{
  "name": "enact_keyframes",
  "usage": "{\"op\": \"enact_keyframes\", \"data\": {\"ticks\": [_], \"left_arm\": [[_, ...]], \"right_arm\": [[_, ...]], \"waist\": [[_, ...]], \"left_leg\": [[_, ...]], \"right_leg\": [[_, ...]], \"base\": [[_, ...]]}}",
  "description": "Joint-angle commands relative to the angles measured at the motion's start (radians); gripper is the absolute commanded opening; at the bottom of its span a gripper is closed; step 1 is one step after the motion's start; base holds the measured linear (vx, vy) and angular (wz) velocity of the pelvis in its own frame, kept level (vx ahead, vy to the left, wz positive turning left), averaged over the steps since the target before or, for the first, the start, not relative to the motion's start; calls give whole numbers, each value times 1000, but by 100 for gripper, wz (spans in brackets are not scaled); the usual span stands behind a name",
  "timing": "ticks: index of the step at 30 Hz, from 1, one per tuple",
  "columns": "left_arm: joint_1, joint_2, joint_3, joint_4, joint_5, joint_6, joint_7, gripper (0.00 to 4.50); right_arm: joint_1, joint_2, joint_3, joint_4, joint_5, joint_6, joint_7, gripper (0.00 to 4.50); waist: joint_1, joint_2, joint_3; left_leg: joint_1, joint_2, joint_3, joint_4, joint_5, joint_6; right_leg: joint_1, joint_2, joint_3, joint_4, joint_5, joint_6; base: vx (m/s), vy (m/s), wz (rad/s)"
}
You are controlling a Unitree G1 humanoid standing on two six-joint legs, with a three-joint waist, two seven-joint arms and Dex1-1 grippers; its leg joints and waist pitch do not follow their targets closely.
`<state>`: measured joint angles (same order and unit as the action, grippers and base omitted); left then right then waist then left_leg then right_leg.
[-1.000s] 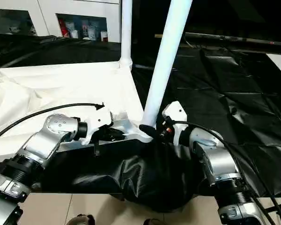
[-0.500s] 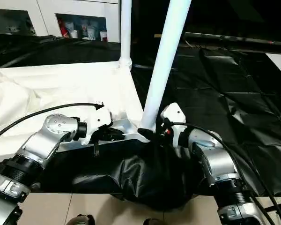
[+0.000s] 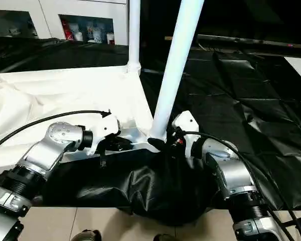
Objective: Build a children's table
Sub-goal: Rotate leg to tighten
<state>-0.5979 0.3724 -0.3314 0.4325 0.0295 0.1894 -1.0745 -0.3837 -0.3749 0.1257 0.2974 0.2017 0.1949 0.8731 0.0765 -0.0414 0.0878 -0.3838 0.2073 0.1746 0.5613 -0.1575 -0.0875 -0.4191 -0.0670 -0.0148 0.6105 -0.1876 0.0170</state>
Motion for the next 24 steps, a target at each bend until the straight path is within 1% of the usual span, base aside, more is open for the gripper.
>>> {"op": "enact_keyframes", "data": {"ticks": [1,2,3,7,10,19,20,22,24], "left_arm": [[22,26,0,45,25,23,24,0],[22,26,0,45,25,23,24,0],[22,27,0,45,24,24,23,0],[22,29,0,47,24,23,22,0],[22,30,0,50,24,20,21,0],[27,30,3,47,19,21,25,0],[30,27,9,45,15,24,34,0],[32,11,25,45,6,39,62,0],[27,-12,35,60,11,32,109,0]], "right_arm": [[13,1,0,13,14,18,27,310],[13,1,0,13,14,18,27,300],[14,1,0,12,16,21,30,281],[15,1,2,10,19,23,33,264],[18,2,3,8,20,23,36,256],[27,1,2,3,20,24,34,253],[26,8,-2,12,15,21,11,253],[9,43,-23,68,-17,-4,-94,253],[-5,80,-45,114,-25,-2,-176,252]], "waist": [[3,-6,-48],[4,-5,-49],[3,-5,-49],[4,-4,-48],[4,-4,-50],[5,-4,-53],[5,-2,-55],[4,-3,-56],[-2,-2,-55]], "left_leg": [[12,17,1,-69,-290,19],[13,17,2,-69,-285,19],[12,17,2,-69,-282,20],[12,17,2,-69,-282,21],[12,17,2,-69,-280,19],[13,17,3,-67,-267,20],[13,17,2,-67,-262,19],[13,16,3,-67,-262,16],[10,14,2,-69,-278,2]], "right_leg": [[36,-53,27,-90,-320,-168],[36,-53,27,-89,-314,-169],[36,-53,27,-88,-307,-171],[37,-53,27,-89,-304,-173],[37,-53,27,-88,-305,-174],[39,-53,26,-86,-286,-179],[40,-53,26,-85,-278,-181],[39,-53,26,-85,-280,-183],[37,-56,26,-88,-319,-180]], "base": [[0,0,0],[0,0,0],[0,0,0],[0,0,0],[0,0,0],[0,0,0],[0,0,0],[0,0,0],[0,0,0]]}}
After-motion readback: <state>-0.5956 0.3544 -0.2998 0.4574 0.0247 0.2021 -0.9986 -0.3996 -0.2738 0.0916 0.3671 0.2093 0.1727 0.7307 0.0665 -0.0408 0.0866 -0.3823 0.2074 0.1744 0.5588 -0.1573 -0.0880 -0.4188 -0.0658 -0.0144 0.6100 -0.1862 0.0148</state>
